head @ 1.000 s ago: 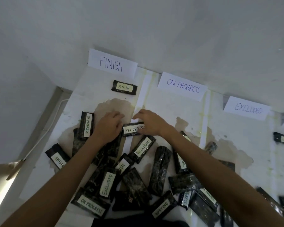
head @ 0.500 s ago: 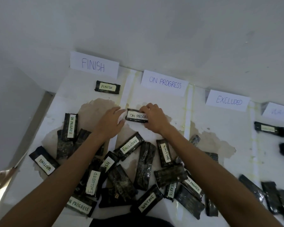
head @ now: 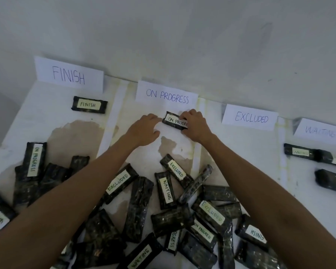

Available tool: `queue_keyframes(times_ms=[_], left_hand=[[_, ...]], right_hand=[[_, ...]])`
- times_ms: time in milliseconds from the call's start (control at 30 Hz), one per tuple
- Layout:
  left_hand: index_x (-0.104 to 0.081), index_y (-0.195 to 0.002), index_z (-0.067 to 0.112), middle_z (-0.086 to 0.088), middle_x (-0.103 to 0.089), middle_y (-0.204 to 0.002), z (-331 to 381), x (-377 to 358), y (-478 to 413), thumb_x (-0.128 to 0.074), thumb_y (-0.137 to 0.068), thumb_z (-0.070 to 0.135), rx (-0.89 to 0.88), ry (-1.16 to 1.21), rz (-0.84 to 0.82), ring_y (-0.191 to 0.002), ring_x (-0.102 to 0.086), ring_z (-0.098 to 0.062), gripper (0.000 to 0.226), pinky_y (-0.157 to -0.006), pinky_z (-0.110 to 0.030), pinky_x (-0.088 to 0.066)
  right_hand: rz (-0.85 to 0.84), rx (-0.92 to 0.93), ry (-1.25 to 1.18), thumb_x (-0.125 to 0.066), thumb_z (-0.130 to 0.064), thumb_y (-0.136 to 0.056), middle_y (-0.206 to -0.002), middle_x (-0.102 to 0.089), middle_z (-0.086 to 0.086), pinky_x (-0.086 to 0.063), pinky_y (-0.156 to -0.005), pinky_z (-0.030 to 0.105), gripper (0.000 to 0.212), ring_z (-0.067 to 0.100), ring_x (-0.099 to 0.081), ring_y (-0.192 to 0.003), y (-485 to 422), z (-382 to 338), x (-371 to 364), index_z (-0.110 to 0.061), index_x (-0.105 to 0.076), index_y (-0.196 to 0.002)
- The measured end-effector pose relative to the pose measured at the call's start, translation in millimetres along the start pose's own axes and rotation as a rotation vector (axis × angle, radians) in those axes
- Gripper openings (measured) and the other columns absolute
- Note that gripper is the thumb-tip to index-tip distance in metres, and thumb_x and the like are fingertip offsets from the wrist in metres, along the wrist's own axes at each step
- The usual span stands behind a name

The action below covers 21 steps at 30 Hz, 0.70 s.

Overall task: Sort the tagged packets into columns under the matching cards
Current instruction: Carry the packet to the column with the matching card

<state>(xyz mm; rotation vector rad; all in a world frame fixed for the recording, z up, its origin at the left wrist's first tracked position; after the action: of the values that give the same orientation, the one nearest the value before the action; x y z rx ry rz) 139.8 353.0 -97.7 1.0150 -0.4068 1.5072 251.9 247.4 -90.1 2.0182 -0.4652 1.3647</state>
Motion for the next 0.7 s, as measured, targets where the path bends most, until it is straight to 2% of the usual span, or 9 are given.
queue_keyframes(times_ms=[267, 433, 500, 567, 700], left_hand=[[-0.046, -0.134, 0.012, -0.01, -0.044, -0.137, -11, 14, 19, -0.051, -0.092, 0.018, 0.028, 0.069, 0.073, -0.127, -0.04, -0.028, 0.043, -0.106, -0.039, -0.035], [-0.053, -0.128, 0.011, -0.01, -0.056, -0.121, -28, 22, 82, -0.053, -0.092, 0.016, 0.077, 0.116, 0.102, -0.11, -0.052, -0.024, 0.036, -0.092, -0.031, -0.04], [-0.056, -0.124, 0.011, -0.01, -0.059, -0.113, -36, 19, 111, -0.054, -0.09, 0.016, 0.112, 0.126, 0.108, -0.102, -0.055, -0.023, 0.033, -0.085, -0.029, -0.041], [-0.059, -0.119, 0.01, -0.011, -0.059, -0.11, -43, 12, 137, -0.053, -0.09, 0.016, 0.154, 0.101, 0.095, -0.1, -0.056, -0.025, 0.029, -0.085, -0.032, -0.044], [-0.059, -0.102, 0.004, -0.013, -0.057, -0.094, -59, -12, 177, -0.052, -0.089, 0.014, 0.147, 0.052, 0.025, -0.09, -0.055, -0.033, 0.018, -0.074, -0.041, -0.046]], right_hand=[[0.068, 0.164, -0.013, -0.067, -0.02, -0.081, -0.127, -0.047, 0.013, -0.037, -0.092, 0.04, 0.048, 0.032, -0.045, -0.112, 19, -25, 9, -0.013, -0.052, -0.126], [-0.081, 0.311, -0.203, -0.06, -0.013, -0.085, -0.112, -0.061, 0.008, -0.045, -0.091, 0.037, 0.029, 0.025, -0.055, -0.105, 60, -98, -11, -0.012, -0.06, -0.114], [-0.155, 0.353, -0.208, -0.062, -0.015, -0.084, -0.114, -0.061, 0.006, -0.043, -0.095, 0.038, 0.033, 0.022, -0.055, -0.108, 78, -129, -25, -0.015, -0.059, -0.116], [-0.211, 0.412, -0.187, -0.065, -0.021, -0.081, -0.12, -0.059, 0.005, -0.041, -0.098, 0.038, 0.04, 0.023, -0.052, -0.112, 95, -161, -41, -0.017, -0.057, -0.121], [-0.246, 0.571, 0.039, -0.07, -0.024, -0.075, -0.125, -0.055, 0.007, -0.044, -0.089, 0.042, 0.056, 0.027, -0.05, -0.107, 121, -213, -75, -0.018, -0.051, -0.128]])
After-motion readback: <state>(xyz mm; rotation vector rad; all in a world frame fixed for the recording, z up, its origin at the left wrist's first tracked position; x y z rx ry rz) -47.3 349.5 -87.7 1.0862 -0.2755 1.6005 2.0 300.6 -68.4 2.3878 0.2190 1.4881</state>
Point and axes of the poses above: each hand's wrist, its own y-axis away from the middle knuckle, its own x-axis out of the back of the hand, z = x × y, the point moved 10 cm from there along -y, towards the middle knuckle
